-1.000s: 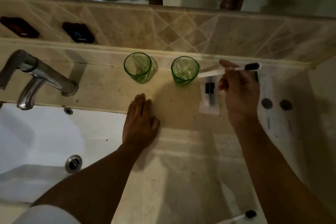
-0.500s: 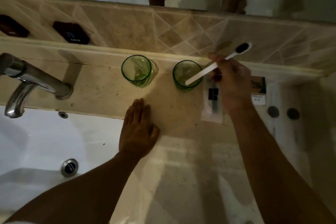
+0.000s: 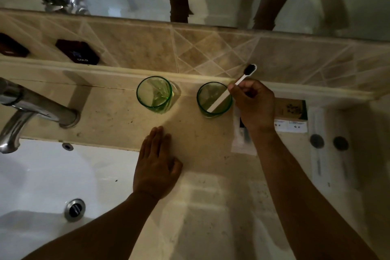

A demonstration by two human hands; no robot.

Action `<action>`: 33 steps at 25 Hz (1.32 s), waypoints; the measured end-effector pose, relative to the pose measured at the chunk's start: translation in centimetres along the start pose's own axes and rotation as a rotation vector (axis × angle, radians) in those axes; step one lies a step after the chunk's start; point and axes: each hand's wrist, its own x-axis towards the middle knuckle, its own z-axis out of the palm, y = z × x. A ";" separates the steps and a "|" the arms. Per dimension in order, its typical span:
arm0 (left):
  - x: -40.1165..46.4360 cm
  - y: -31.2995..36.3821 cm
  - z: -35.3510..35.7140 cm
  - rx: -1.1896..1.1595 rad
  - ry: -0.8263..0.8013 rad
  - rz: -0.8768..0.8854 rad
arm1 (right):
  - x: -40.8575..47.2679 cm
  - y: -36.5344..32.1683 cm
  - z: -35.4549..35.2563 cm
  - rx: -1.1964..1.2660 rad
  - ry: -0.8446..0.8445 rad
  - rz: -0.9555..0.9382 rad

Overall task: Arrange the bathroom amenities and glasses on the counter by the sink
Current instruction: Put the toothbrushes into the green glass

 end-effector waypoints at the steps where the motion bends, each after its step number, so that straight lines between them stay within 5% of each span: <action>1: 0.0 0.0 0.0 0.004 -0.004 -0.005 | 0.1 0.1 0.1 -0.009 0.000 0.010; 23: -0.1 -0.1 0.4 0.010 0.031 0.008 | -1.4 1.4 -0.7 0.063 -0.063 0.171; 33: -0.4 0.7 -1.0 -0.022 -0.014 0.010 | -17.4 5.5 -7.4 -0.123 -0.136 0.375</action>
